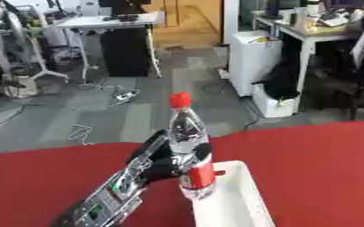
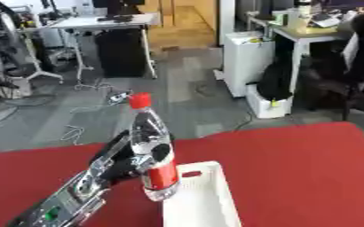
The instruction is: Pick up objects on the table and place them in the box.
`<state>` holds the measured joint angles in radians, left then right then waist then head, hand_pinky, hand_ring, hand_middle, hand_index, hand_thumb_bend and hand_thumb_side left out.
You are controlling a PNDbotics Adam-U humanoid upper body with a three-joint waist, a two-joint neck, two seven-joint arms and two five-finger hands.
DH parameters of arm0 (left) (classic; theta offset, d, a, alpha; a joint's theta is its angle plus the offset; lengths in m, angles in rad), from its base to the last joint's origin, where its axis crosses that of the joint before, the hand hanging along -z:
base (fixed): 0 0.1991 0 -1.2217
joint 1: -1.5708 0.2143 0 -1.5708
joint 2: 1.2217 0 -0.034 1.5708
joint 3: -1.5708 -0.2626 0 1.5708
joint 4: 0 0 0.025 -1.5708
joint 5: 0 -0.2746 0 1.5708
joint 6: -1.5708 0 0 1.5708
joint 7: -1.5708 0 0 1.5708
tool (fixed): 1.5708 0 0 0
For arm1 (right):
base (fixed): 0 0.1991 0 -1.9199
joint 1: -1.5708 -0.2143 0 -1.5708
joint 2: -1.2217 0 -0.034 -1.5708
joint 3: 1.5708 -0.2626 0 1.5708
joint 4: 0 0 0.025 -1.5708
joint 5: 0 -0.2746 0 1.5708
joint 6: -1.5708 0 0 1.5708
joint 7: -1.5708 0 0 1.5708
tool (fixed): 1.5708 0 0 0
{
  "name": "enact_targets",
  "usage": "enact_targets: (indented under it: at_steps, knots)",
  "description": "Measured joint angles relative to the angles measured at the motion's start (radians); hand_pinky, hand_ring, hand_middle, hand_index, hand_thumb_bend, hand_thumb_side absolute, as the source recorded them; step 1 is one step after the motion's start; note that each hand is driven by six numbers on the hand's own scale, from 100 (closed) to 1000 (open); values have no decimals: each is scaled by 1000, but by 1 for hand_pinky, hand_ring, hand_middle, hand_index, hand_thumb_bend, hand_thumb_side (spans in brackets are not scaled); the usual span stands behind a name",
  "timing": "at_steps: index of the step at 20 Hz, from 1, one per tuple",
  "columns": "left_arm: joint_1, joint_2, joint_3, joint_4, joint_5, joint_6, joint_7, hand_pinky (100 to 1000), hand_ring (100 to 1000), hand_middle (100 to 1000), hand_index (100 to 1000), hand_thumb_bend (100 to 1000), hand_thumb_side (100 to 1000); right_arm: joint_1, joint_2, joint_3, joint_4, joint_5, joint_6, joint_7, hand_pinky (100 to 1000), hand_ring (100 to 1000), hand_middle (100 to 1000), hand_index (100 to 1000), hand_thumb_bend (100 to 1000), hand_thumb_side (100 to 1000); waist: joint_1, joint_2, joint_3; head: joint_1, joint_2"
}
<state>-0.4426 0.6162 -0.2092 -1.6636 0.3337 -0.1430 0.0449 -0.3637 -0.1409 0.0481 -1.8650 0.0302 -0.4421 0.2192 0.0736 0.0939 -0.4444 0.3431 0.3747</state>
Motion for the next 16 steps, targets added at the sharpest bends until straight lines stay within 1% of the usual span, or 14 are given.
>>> enact_targets:
  at_steps: [5,11,15,16]
  knots:
    - [-10,0,-1,1,0,-3,-6,544,414,529,640,302,519,0,0,0,0,0,2,2,873,855,858,837,100,955,6,2,-15,0,0]
    - [-19,0,-8,7,-1,-7,-12,552,418,535,643,297,526,-8,0,0,-1,0,5,7,873,855,858,837,100,955,13,11,-29,0,0]
    - [-26,-1,-12,9,-4,-10,-15,573,431,543,650,294,537,-9,0,0,-4,0,4,9,874,855,858,837,100,954,18,22,-37,0,-8]
    - [-26,-2,-13,11,-5,-11,-16,585,439,560,649,298,535,-9,0,0,-4,0,4,9,874,855,858,836,100,955,19,24,-40,0,-9]
